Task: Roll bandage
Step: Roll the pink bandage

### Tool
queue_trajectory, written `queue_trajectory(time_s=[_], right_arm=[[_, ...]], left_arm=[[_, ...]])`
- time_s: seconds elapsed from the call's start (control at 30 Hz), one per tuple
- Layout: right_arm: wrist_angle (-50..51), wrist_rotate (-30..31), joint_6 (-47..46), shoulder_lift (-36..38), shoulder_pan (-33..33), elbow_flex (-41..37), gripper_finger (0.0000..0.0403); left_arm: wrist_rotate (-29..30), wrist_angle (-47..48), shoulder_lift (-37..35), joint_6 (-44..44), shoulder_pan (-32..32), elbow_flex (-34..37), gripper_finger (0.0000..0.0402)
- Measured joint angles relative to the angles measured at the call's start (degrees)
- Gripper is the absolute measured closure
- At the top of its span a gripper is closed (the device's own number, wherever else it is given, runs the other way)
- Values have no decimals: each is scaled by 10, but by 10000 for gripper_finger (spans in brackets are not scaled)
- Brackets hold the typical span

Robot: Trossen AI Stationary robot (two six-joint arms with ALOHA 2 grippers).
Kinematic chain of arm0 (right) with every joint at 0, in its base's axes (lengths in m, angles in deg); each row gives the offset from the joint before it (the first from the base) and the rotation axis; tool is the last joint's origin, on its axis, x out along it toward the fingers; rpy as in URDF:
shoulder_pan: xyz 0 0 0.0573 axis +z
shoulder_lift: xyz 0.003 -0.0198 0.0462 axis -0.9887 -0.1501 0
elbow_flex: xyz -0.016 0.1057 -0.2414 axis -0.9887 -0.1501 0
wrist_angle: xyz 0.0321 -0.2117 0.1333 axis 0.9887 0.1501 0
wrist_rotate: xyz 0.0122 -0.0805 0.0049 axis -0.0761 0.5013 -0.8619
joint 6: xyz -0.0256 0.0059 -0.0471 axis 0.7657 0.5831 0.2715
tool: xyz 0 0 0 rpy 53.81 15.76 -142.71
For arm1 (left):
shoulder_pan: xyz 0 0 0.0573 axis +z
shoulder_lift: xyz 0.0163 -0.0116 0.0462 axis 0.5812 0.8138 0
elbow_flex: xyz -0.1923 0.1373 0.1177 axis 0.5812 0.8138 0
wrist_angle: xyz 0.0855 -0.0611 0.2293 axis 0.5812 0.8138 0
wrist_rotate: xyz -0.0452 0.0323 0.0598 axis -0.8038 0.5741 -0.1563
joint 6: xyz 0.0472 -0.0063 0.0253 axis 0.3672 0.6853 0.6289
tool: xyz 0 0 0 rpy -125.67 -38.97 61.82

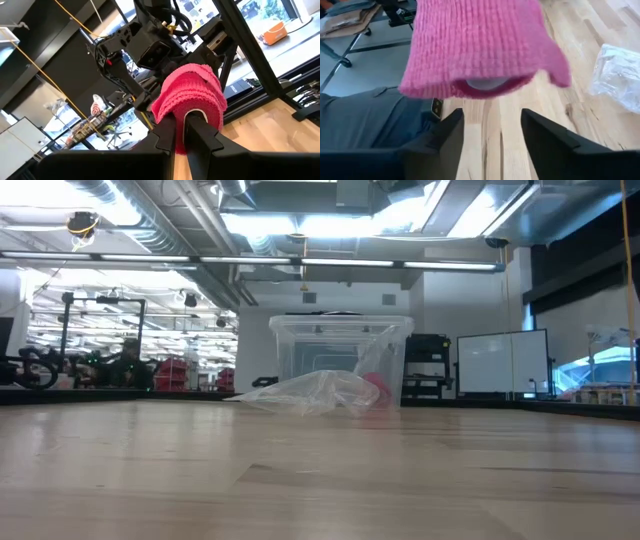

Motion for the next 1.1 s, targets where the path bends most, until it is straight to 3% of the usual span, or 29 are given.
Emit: queue_trajectory(time_s=[0.17,0.43,0.57,0.7,0.87,0.97,1.1], right_arm=[[8,-3,0,24,5,0,186],[32,15,-3,29,77,0,185],[38,120,-2,9,122,0,185],[39,291,3,-27,175,0,184],[58,455,-5,-77,219,0,184],[54,494,17,-95,216,0,184],[41,475,57,-100,198,0,184]], left_arm=[[0,3,0,-31,0,0,380],[-1,38,0,-96,0,2,380],[-3,46,0,-170,0,2,380],[-10,45,-1,-250,5,2,380],[-94,46,-1,-408,34,2,380],[-163,49,-1,-485,58,2,380],[-210,47,-1,-532,79,2,380]])
